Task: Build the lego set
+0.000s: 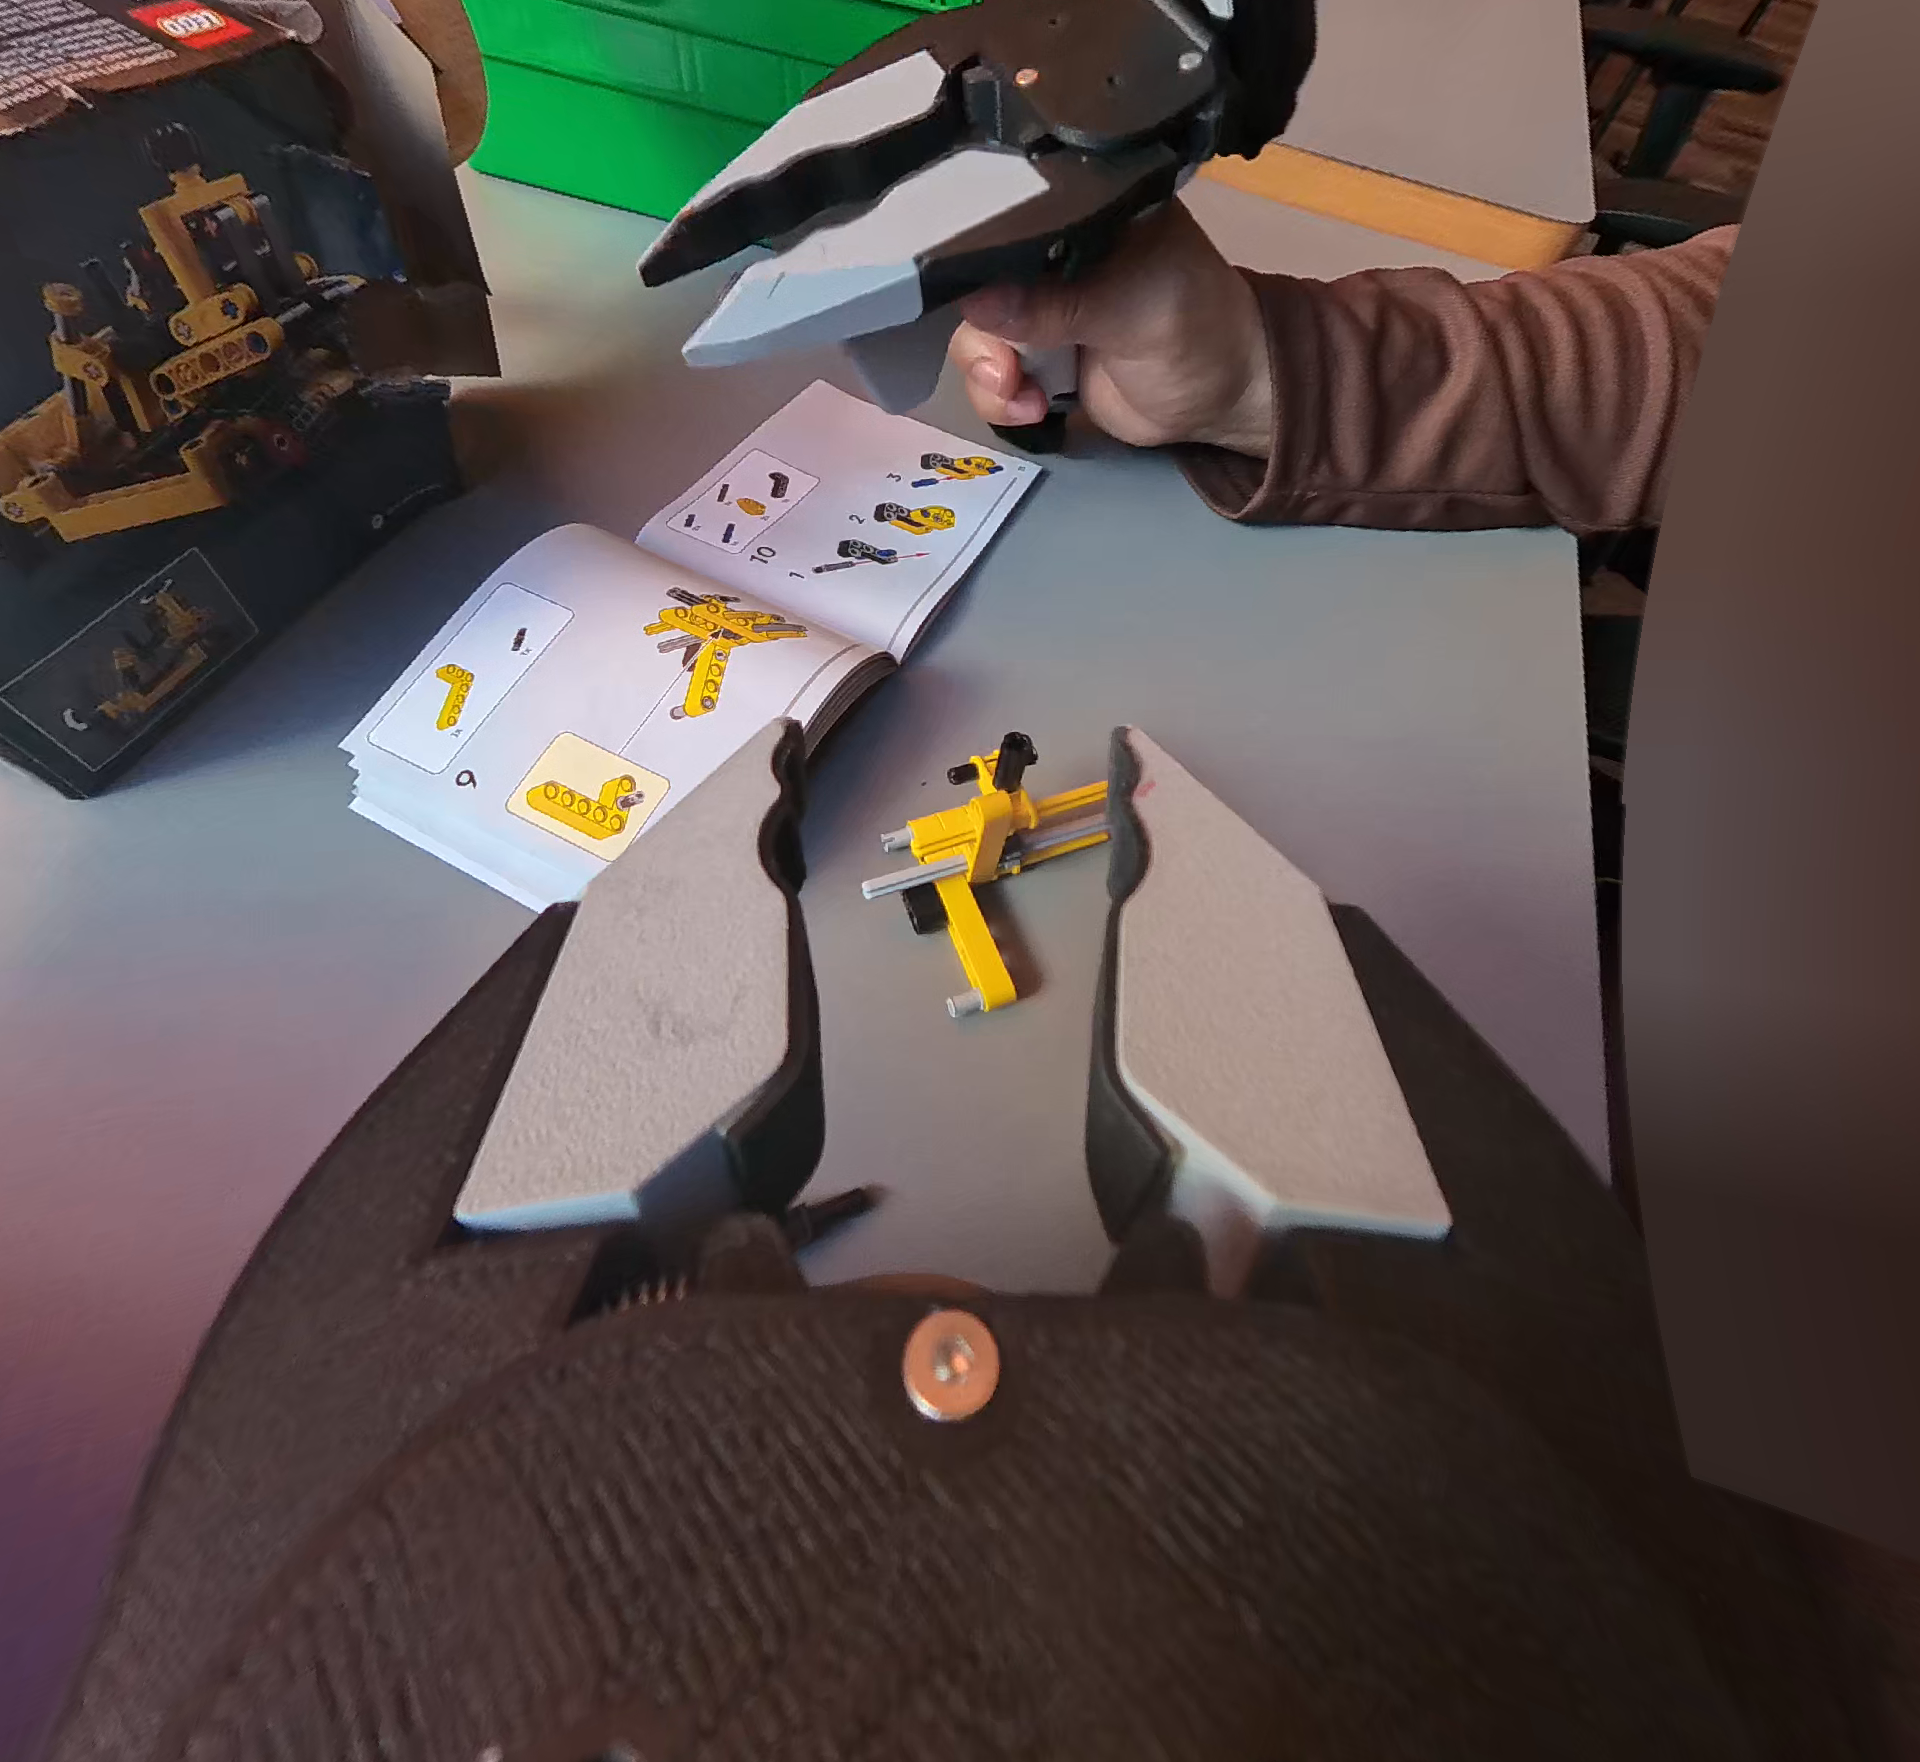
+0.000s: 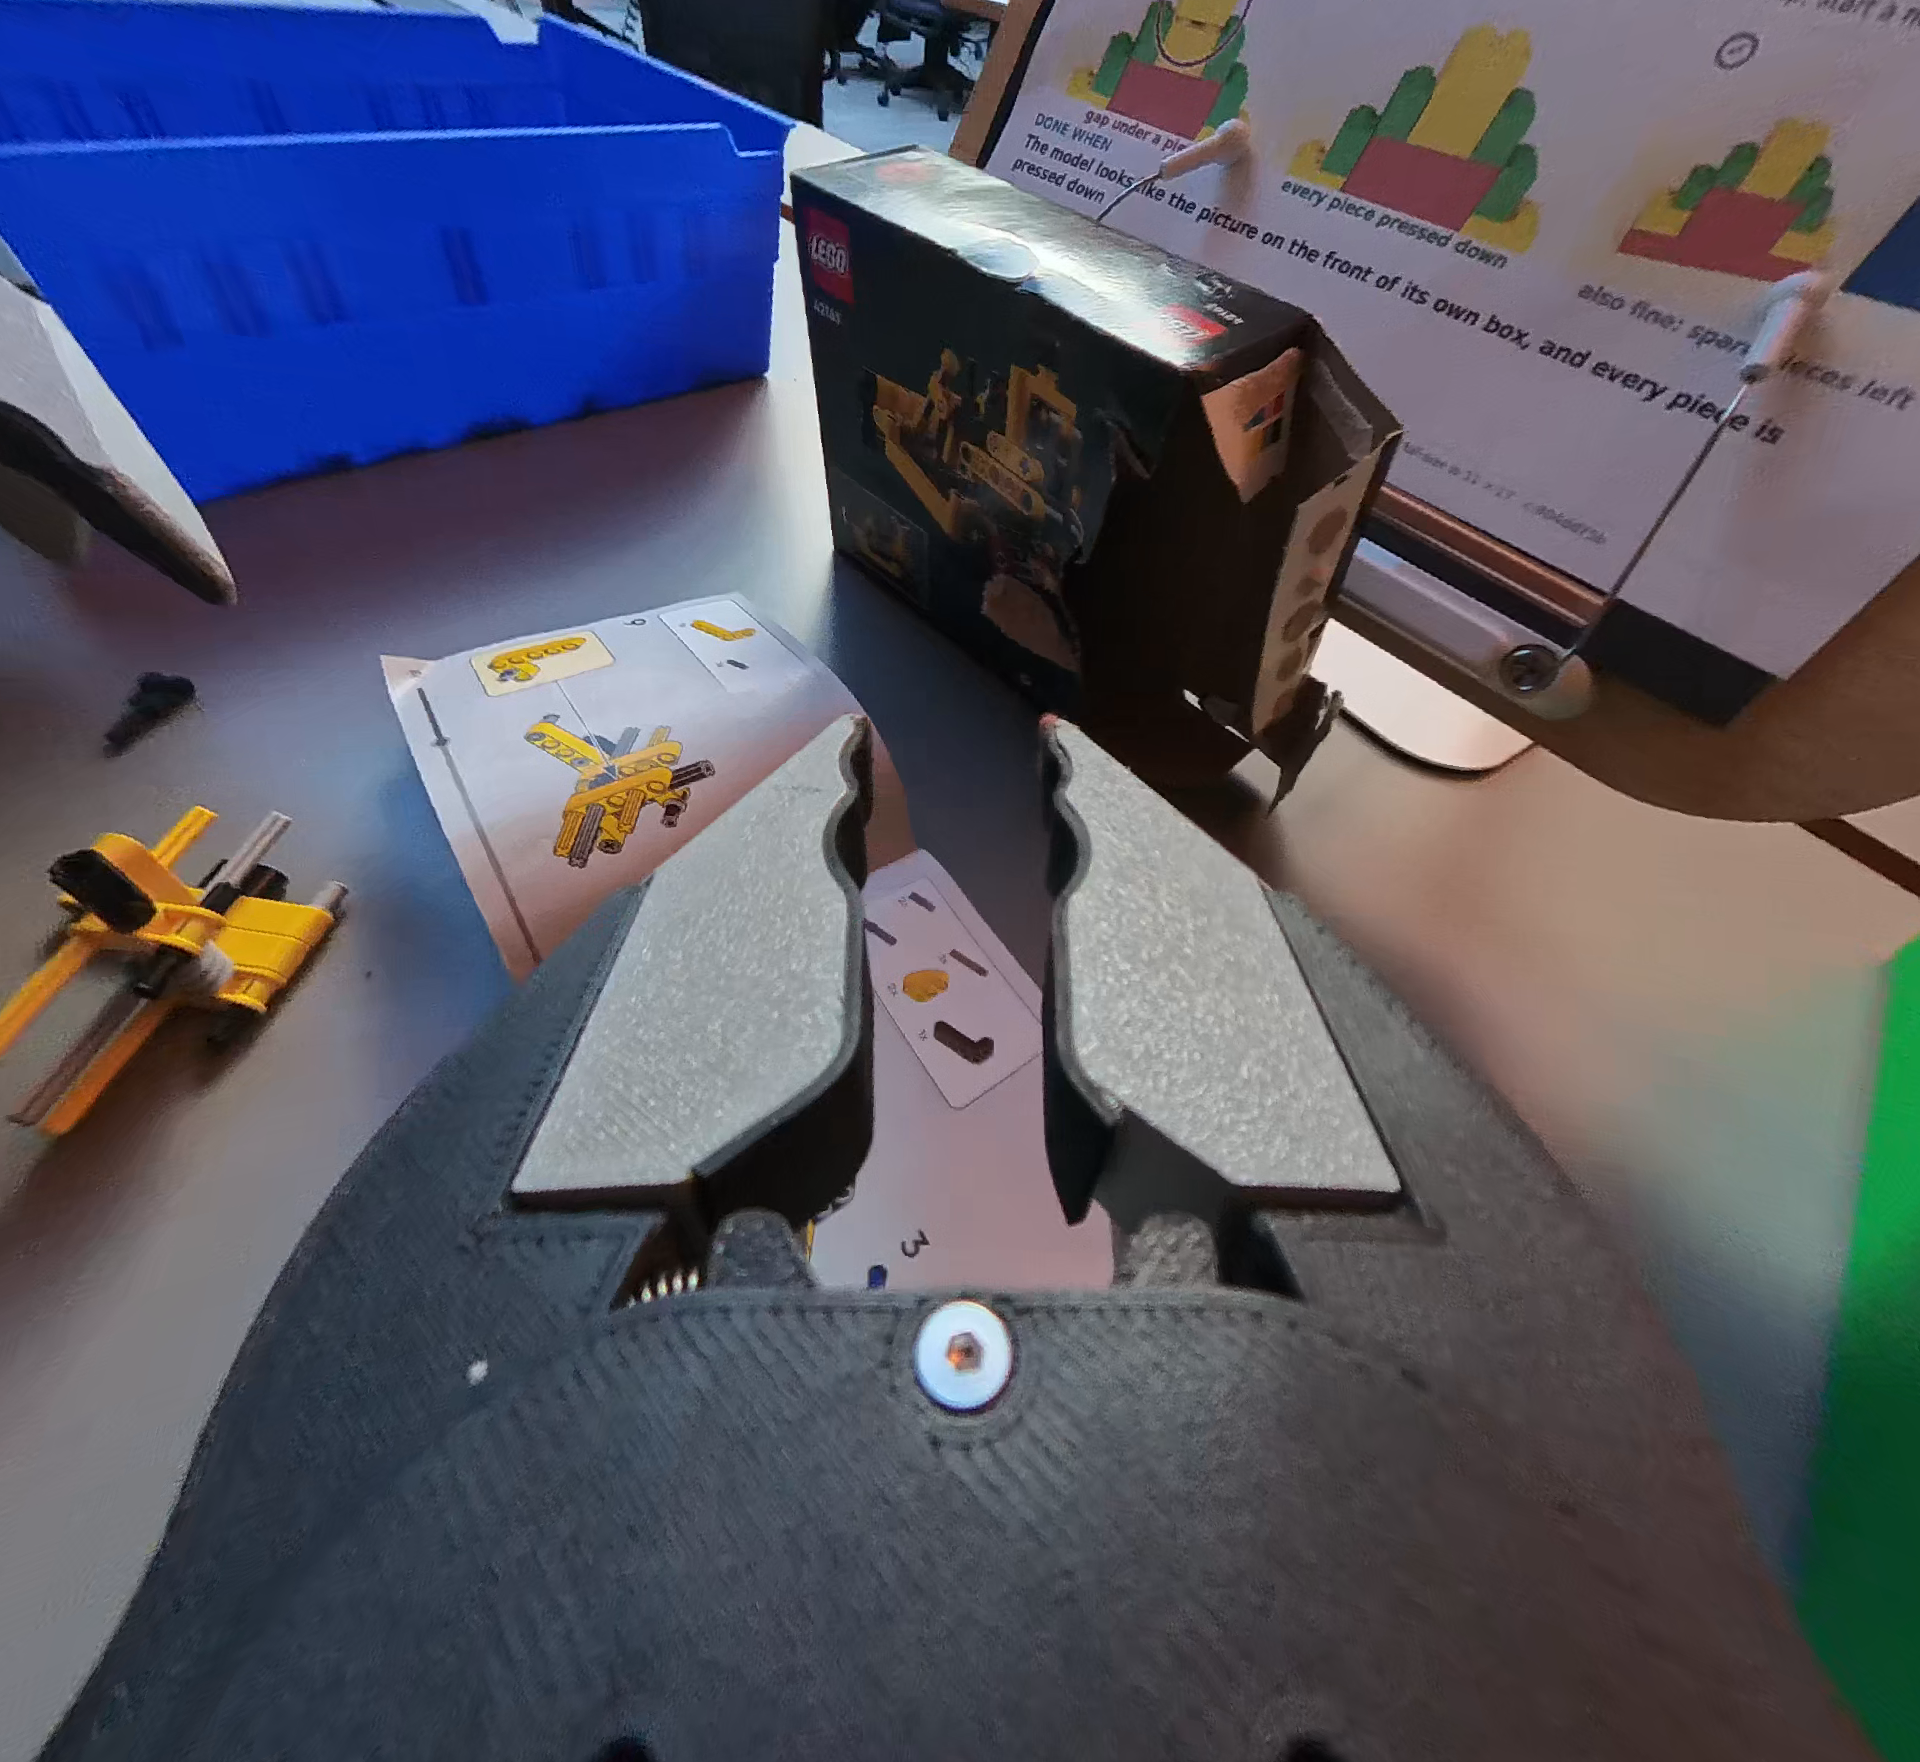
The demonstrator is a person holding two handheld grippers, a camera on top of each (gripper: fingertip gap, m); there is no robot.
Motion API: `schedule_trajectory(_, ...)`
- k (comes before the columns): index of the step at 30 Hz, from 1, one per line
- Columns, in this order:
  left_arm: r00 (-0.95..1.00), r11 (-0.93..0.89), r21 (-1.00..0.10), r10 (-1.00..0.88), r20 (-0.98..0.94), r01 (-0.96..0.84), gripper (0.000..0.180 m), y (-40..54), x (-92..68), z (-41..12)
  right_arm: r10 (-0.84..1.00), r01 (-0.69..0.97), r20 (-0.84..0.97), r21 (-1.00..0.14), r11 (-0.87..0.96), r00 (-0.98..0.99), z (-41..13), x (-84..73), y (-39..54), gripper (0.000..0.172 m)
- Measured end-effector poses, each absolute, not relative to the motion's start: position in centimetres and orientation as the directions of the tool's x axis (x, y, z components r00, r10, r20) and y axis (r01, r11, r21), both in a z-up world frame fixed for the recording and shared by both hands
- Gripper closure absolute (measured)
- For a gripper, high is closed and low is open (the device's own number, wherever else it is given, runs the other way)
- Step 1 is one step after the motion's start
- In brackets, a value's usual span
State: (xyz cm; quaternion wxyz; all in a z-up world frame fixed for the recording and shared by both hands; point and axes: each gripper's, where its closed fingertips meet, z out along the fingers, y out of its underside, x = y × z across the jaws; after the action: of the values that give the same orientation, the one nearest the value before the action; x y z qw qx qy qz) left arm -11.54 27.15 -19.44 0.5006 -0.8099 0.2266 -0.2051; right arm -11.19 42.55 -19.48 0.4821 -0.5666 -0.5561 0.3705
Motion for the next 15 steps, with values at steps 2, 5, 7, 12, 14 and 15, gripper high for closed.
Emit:
schedule_trajectory(2, 0.814, -0.394, -0.905, -0.572, 0.104, -0.162, 0.125, 27.17, -11.57, -19.40, 0.989, 0.265, 0.095, -0.962, 0.061, 0.115, -19.36, -11.07, 42.84, 0.142)
schedule_trajectory(5, 0.813, -0.393, -0.905, -0.573, 0.105, -0.161, 0.125, 27.15, -11.57, -19.35, 0.989, 0.261, 0.083, -0.964, 0.050, 0.119, -19.33, -11.01, 42.99, 0.142)
schedule_trajectory(7, 0.813, -0.394, -0.904, -0.573, 0.103, -0.163, 0.126, 27.17, -11.57, -19.40, 0.989, 0.265, 0.088, -0.963, 0.055, 0.115, -19.39, -11.07, 42.87, 0.142)
schedule_trajectory(12, 0.810, -0.397, -0.903, -0.577, 0.105, -0.166, 0.126, 27.13, -11.48, -19.48, 0.987, 0.275, 0.110, -0.959, 0.075, 0.115, -19.52, -11.13, 42.77, 0.144)
schedule_trajectory(14, 0.810, -0.396, -0.903, -0.578, 0.104, -0.167, 0.126, 27.11, -11.48, -19.49, 0.987, 0.274, 0.108, -0.959, 0.072, 0.116, -19.52, -11.11, 42.82, 0.144)
schedule_trajectory(15, 0.809, -0.397, -0.903, -0.578, 0.105, -0.166, 0.126, 27.11, -11.46, -19.48, 0.988, 0.274, 0.106, -0.959, 0.071, 0.116, -19.52, -11.10, 42.84, 0.144)
